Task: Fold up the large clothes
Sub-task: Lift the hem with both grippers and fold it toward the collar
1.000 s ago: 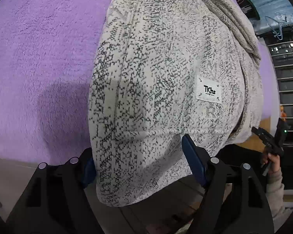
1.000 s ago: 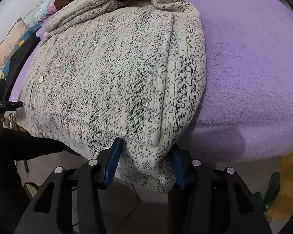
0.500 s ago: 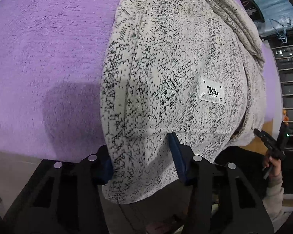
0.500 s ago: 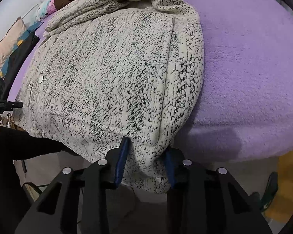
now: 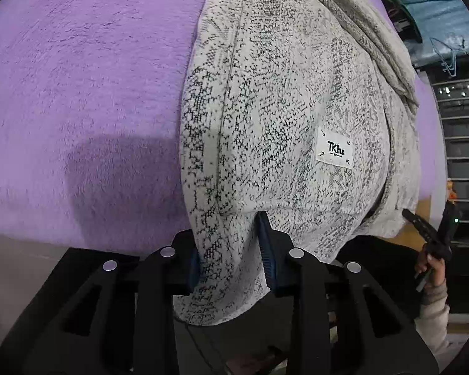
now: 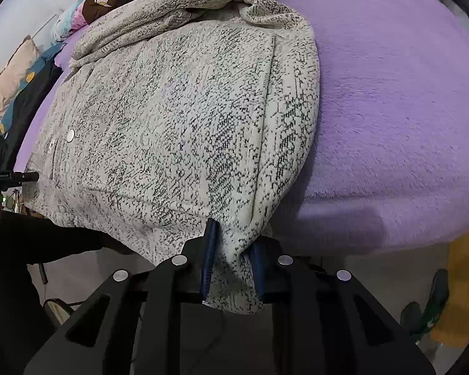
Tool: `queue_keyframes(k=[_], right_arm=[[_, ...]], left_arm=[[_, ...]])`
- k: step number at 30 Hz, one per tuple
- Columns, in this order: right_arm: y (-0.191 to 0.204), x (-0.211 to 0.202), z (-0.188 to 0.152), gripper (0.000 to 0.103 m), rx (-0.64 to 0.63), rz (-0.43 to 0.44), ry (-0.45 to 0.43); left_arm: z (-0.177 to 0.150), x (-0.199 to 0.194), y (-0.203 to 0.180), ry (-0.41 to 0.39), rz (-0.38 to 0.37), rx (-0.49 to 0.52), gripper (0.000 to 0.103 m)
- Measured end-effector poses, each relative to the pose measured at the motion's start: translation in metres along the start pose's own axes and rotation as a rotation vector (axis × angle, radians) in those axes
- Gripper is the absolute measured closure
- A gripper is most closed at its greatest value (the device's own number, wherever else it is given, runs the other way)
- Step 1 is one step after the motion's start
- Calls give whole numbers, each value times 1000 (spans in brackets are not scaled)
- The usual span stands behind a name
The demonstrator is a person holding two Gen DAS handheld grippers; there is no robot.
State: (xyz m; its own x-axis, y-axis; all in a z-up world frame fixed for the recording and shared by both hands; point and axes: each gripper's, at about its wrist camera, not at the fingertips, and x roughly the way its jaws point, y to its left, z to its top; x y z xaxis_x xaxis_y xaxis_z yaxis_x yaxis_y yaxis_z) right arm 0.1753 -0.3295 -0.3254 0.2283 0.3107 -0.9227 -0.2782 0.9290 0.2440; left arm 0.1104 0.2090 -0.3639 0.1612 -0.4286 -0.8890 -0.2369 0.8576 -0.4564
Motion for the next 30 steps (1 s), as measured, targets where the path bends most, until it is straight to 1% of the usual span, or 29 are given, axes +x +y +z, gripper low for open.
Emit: queue_keyframes(k=[2,5,9,15,16,21,23,27,30], right_arm=[[-1,-3,0,85,8,6,-1],[-6,-10,1,86,42,44,-9],[-11,-19,3,90,67,95,-11],[-11,-30,10,93,97,174,-14],[-11,-33,11,93,100,185,-17],[-4,-46,16,94,89,195,-35],[-4,-52,19,94,100,212,-46],[-6,-65,22,94,124,261,-78],[-3,-73,27,94,114,278,-95]], left_arm=[[-1,-2,-1,-3,5,11,75],[-2,-8,0,-12,-5,8,77],[-5,-15,3,-26,-38,-21,80],[-8,-23,-7,-37,-70,-22,84],[-8,-25,-7,-39,-91,-31,85],[-7,-37,-10,-46,-132,-35,87],[-6,-41,-14,-48,-145,-36,87],[-1,-49,-27,-56,-139,-20,87],[0,-55,-34,-53,-121,-17,88]])
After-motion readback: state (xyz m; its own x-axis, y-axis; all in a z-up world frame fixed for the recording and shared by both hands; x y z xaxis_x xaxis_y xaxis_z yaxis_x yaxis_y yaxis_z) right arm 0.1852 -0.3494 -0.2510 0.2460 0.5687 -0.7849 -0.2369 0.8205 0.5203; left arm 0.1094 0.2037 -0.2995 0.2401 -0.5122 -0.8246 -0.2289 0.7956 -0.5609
